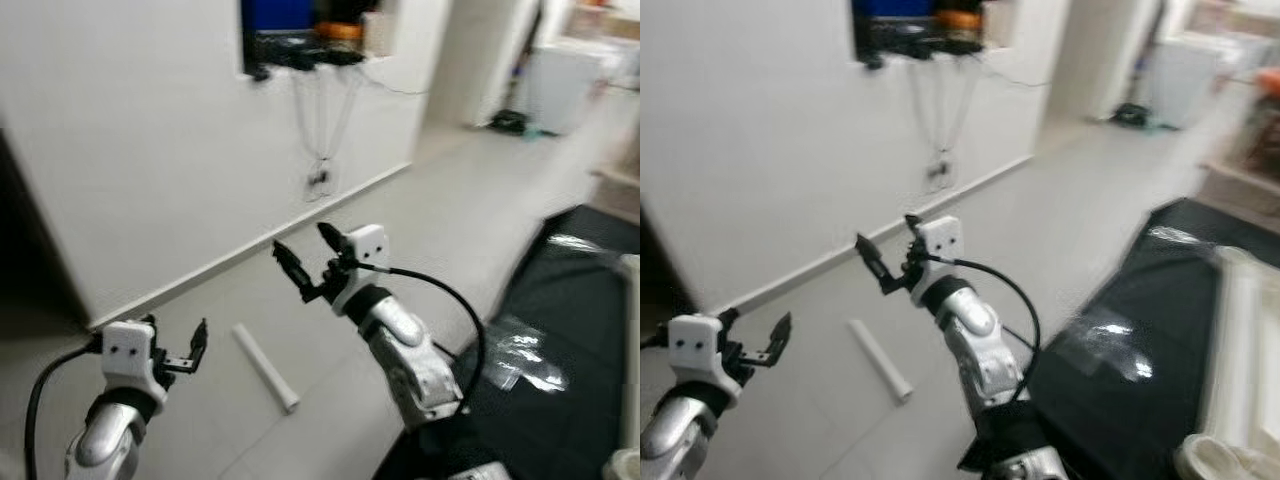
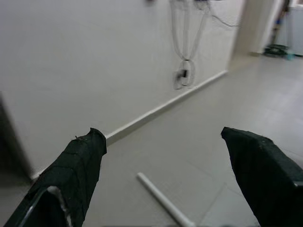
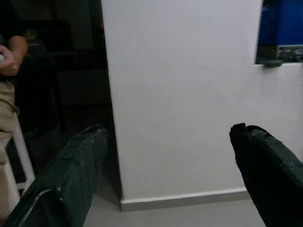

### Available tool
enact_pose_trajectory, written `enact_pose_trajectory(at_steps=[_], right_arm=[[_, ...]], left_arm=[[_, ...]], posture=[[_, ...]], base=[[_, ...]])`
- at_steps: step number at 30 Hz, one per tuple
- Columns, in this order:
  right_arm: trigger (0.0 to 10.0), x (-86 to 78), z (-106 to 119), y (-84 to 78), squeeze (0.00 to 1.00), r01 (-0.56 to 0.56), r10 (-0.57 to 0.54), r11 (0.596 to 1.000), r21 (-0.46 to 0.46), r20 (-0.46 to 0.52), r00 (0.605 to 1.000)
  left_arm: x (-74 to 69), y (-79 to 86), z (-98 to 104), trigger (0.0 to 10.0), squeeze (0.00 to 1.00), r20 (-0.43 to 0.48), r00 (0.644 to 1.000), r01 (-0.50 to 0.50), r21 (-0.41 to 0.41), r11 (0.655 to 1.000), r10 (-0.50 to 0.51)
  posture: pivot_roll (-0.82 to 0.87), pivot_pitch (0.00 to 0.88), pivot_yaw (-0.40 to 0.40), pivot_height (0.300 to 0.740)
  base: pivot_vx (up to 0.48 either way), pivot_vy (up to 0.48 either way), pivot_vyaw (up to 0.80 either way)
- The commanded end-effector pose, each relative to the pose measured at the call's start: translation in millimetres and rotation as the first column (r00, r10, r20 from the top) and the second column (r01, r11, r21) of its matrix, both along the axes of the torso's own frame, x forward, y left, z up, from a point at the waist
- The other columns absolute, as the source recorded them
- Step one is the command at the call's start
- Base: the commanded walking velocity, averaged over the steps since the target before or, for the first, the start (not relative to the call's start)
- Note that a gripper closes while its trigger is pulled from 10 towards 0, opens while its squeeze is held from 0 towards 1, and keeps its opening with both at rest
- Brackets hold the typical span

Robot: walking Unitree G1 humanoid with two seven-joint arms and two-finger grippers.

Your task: Building children table

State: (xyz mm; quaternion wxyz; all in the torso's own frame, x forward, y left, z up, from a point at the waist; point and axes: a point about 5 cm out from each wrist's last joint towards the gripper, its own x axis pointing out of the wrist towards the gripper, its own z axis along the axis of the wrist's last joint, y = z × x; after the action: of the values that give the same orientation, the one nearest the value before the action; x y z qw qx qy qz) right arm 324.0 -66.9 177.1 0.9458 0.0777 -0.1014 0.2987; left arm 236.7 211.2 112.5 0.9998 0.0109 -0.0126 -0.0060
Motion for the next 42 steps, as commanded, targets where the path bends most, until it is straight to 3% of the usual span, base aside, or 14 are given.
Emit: enact_pose_trajectory(at_steps=[1, 3, 4, 5, 12, 23, 29, 34, 42], right_arm=[[10.0, 0.8, 2, 2.7, 0.98, -0.005, 0.005, 1.0, 0.021, -0.005, 1.0], [10.0, 1.0, 2, 2.4, 0.98, -0.004, 0.004, 1.0, 0.021, -0.006, 1.0], [10.0, 1.3, 3, 2.0, 0.24, -0.003, 0.003, 0.999, 0.032, -0.009, 1.0], [10.0, 1.5, 3, 1.7, 0.0, -0.002, 0.002, 0.999, 0.04, -0.01, 1.0], [10.0, 3.1, 3, -0.5, 0.0, 0.018, -0.017, 0.998, 0.053, -0.025, 1.0], [10.0, 5.6, 3, -1.8, 0.0, 0.034, -0.033, 0.998, 0.051, -0.029, 0.999], [10.0, 4.9, 4, -0.9, 0.0, 0.045, -0.044, 0.998, -0.035, 0.025, 0.999], [10.0, 6.1, 2, -1.6, 0.0, 0.04, -0.04, 0.999, 0.031, -0.022, 0.999], [10.0, 6.9, 2, -2.5, 0.0, 0.047, -0.047, 0.998, 0.031, -0.021, 0.999]], left_arm=[[0.2, 0.5, -2, 10.0, 0.0, -0.001, 1.0, -0.005, 0.007, 1.0, 0.005], [0.3, 0.5, -2, 10.0, 0.0, 0.0, 1.0, -0.006, 0.007, 1.0, 0.006], [0.5, 0.7, -2, 10.0, 0.0, 0.001, 1.0, -0.007, 0.007, 1.0, 0.007], [0.7, 0.8, -2, 10.0, 0.0, 0.001, 1.0, -0.008, 0.008, 1.0, 0.008], [2.0, 1.4, 1, 10.0, 0.0, 0.022, 1.0, -0.011, -0.016, 1.0, 0.012], [5.3, 0.3, 7, 10.0, 0.0, 0.053, 0.999, -0.006, -0.02, 1.0, 0.007], [7.2, -0.3, 9, 10.0, 0.0, 0.061, 0.998, 0.004, -0.018, 1.0, -0.003], [8.3, -2.4, 9, 10.0, 0.0, 0.062, 0.998, 0.015, -0.015, 1.0, -0.014], [9.6, -3.2, 9, 10.0, 0.0, 0.061, 0.998, 0.024, -0.009, 1.0, -0.024]], posture=[[0.1, 0.0, -0.116, 0.74], [0.1, 0.0, -0.115, 0.74], [0.1, 0.0, -0.115, 0.74], [0.1, 0.0, -0.115, 0.74], [0.1, 0.0, -0.115, 0.74], [0.1, 0.0, -0.115, 0.74], [0.09, 0.0, -0.111, 0.74], [0.09, 0.0, -0.111, 0.74], [0.09, 0.0, -0.11, 0.74]], base=[[0.0, 0.0, 0.8], [0.0, 0.0, 0.8], [0.0, 0.0, 0.0], [0.0, 0.0, 0.0], [0.0, 0.0, 0.0], [0.286, 0.0, 0.0], [0.294, 0.0, 0.27], [0.292, 0.0, 0.32], [0.294, 0.0, 0.0]])
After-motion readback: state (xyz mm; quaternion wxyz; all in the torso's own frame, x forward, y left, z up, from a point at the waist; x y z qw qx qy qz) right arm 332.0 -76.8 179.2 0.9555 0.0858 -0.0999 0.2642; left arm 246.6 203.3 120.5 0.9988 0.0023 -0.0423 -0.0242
